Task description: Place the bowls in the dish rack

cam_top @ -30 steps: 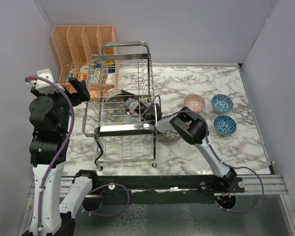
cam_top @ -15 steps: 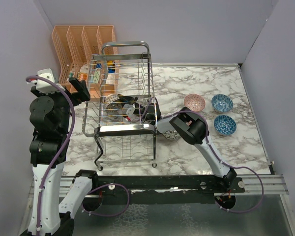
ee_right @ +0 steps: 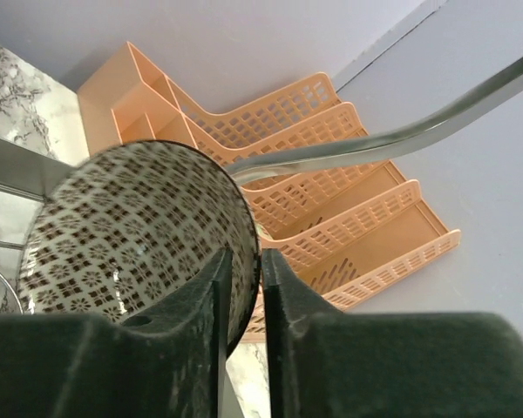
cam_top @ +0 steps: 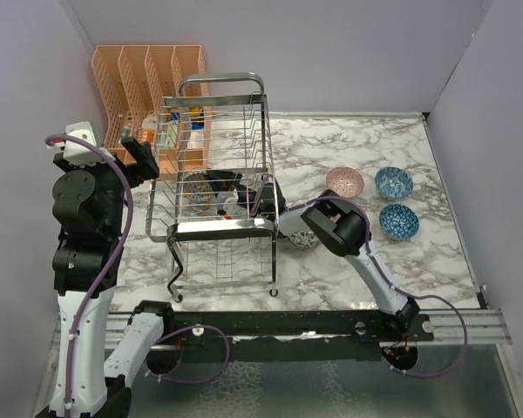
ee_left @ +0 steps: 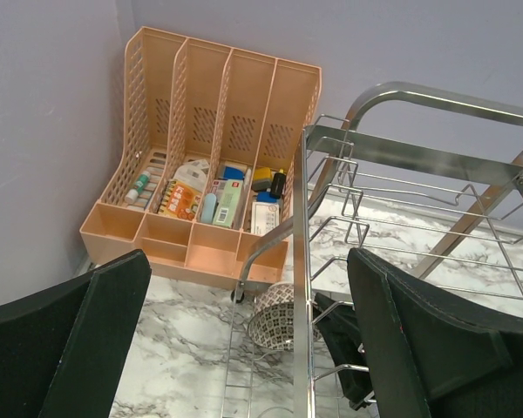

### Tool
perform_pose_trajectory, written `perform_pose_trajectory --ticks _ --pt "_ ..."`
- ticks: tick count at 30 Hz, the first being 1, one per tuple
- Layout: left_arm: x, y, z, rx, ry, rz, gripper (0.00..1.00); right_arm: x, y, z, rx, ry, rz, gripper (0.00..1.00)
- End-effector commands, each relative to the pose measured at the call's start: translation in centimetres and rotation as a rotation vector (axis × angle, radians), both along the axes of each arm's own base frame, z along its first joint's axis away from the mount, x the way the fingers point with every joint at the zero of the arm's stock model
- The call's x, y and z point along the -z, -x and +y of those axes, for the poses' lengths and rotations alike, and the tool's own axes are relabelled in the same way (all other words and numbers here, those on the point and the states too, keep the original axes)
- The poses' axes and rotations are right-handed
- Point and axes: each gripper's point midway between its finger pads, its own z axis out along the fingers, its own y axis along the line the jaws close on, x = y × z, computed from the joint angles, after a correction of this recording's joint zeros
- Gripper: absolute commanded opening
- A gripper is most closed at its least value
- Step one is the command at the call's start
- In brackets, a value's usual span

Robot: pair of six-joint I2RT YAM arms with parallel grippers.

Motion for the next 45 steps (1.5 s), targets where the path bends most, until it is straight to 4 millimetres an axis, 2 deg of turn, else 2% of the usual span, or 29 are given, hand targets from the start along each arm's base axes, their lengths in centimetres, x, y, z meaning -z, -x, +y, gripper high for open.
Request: perform_pose_trajectory --ticks 1,8,9,11,13,14,16,25,36,45 --pt "-0.9 0.1 0.3 -0.017 -0.006 -0.036 0.99 3.7 1.5 0.0 -0.025 0.056 -0.008 0.24" --pt "-0.8 0.0 0.3 -0.019 -0.005 -0.033 0.99 3.0 1.2 -0.1 -0.01 0.033 -0.018 0.34" --pt "-0.8 0.0 0.3 -0.019 -0.005 -0.034 0.99 3.0 1.3 -0.2 -0.01 0.032 -0.02 0.32" --pt "-0.9 0.0 0.3 -0.02 -0.005 -0.034 0.99 3.0 1.5 -0.2 -0.016 0.031 -0.026 0.18" --pt "-0.9 0.1 0.3 -0.02 -0.005 -0.036 0.99 3.0 1.5 -0.4 -0.011 0.031 -0.032 0.14" --pt "-0.9 0.1 0.3 -0.02 -0.005 -0.036 0.99 2.9 1.4 -0.5 -0.003 0.025 -0.032 0.15" --pt "-0.9 0.1 0.4 -0.022 -0.005 -0.034 0.99 2.4 1.0 -0.9 0.024 -0.006 -0.022 0.23" --pt "-0.9 0.2 0.6 -0.035 -0.004 -0.026 0.99 0.1 -1.5 -1.8 0.132 -0.087 0.088 0.3" --pt "0.2 0.4 1.1 -0.073 0.023 0.044 0.99 0.1 -2.5 -1.8 0.163 -0.052 0.277 0.34" --pt "0.0 1.0 1.2 -0.077 0.036 0.043 0.99 -0.2 -2.7 -2.4 0.181 -0.081 0.408 0.4"
